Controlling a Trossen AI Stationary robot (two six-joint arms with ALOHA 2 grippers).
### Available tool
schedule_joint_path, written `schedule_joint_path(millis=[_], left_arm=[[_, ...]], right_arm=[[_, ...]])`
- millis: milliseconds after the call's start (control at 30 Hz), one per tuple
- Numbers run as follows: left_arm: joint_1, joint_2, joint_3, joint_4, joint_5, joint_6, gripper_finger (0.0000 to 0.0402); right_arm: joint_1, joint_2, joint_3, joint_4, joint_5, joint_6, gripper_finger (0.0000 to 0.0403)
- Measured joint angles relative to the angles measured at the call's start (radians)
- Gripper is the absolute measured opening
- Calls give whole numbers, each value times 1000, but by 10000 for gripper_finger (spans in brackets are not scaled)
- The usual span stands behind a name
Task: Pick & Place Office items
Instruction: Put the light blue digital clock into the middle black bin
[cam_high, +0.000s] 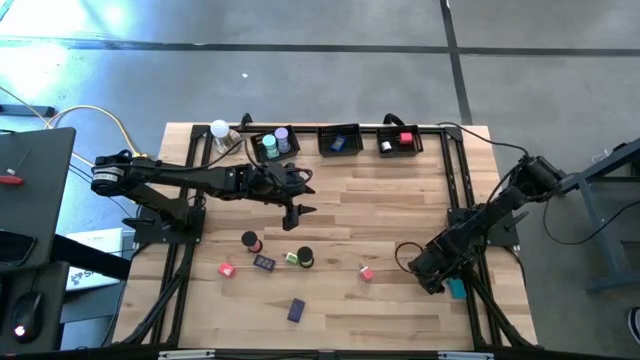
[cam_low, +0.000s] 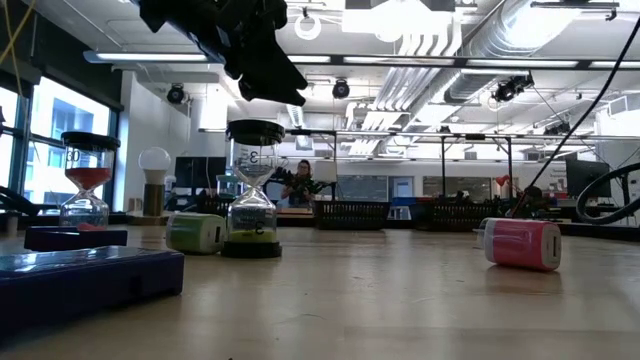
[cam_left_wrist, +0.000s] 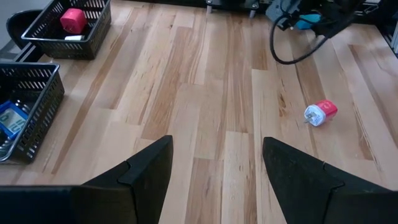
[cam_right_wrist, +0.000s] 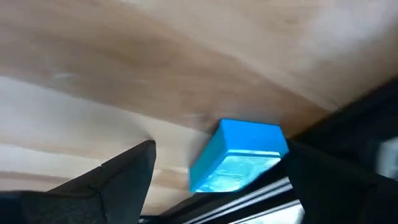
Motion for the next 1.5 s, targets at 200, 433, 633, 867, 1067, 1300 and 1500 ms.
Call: schedule_joint_path(millis=[200, 433, 633, 867, 1067, 1300, 1500], left_arm=[[0, 0, 0, 0, 8, -1, 243], [0, 0, 0, 0, 20, -3, 243], [0, 0, 0, 0, 20, -3, 243], [0, 0, 0, 0, 21, -3, 243], [0, 0, 0, 0, 24, -3, 243], [0, 0, 0, 4, 23, -3, 243], [0, 0, 0, 21, 23, 0, 243]], right_arm=[[0, 34, 1, 95, -22, -2, 335], [-2, 35, 1, 106, -30, 0, 293], [-2, 36, 1, 95, -45, -27, 237], [-2, 36, 1, 48, -56, -76, 180], [-2, 36, 1, 38, -49, -116, 141], [-2, 34, 3, 37, -30, -157, 141], [-11, 34, 48, 21, 27, -210, 141]])
